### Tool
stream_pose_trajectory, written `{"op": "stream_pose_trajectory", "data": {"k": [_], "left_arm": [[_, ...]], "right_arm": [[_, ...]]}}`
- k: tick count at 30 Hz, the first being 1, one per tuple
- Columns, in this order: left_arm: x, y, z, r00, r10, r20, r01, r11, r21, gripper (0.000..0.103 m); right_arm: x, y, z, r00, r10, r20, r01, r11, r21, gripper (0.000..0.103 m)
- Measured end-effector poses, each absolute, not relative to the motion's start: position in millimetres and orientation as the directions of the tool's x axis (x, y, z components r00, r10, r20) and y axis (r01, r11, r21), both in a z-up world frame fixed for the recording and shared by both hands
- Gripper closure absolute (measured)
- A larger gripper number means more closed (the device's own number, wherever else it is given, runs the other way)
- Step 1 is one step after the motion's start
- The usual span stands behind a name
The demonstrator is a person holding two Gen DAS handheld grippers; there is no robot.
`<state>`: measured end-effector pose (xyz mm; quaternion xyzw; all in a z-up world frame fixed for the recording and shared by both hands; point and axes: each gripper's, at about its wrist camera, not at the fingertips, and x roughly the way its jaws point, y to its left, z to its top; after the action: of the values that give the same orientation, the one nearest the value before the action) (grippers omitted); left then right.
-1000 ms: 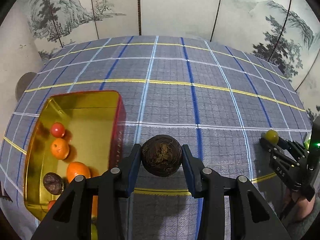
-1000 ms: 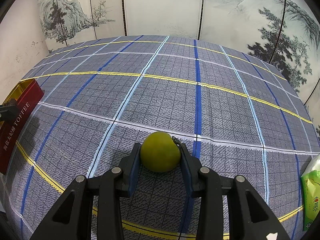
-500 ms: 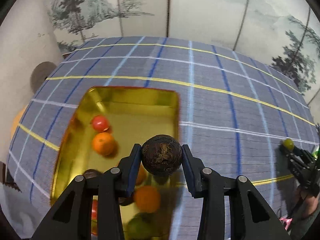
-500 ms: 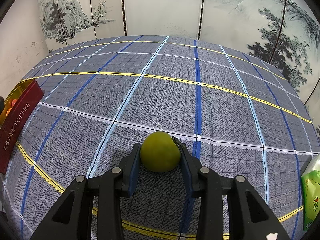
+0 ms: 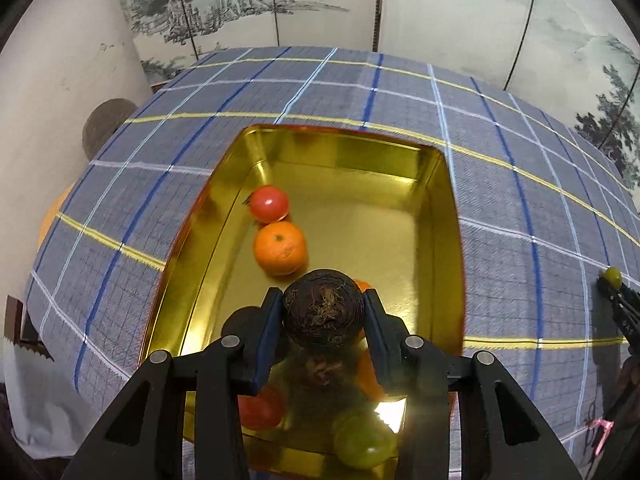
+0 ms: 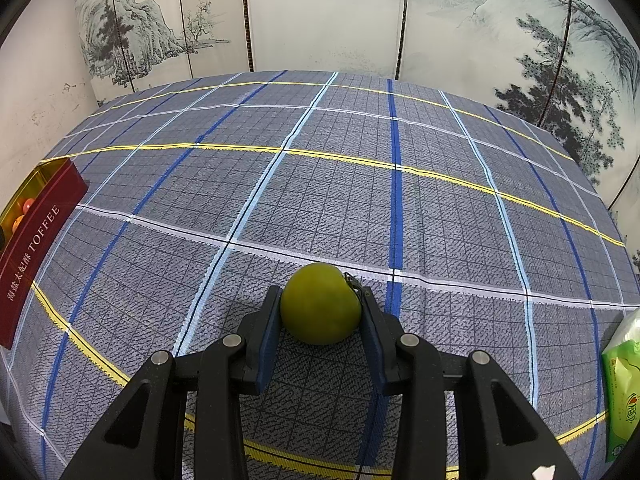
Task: Organize fruits
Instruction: 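Carry the dark brown fruit into the gold tin and open the left gripper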
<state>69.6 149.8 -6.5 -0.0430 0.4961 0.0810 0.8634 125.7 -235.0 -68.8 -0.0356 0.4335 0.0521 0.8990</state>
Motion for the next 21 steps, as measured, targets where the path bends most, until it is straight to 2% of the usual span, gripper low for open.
{"op": "stream_pose_trajectory", "data": {"k": [21], "left_arm": [[61.5, 165.8, -12.0, 0.487, 0.073, -0.870, -0.187, 0.982, -0.022, 0.062]], "right_arm": [[126.2, -235.8, -69.3, 0.619, 0.060, -0.783, -0.123, 0.992, -0.020, 0.067]]}}
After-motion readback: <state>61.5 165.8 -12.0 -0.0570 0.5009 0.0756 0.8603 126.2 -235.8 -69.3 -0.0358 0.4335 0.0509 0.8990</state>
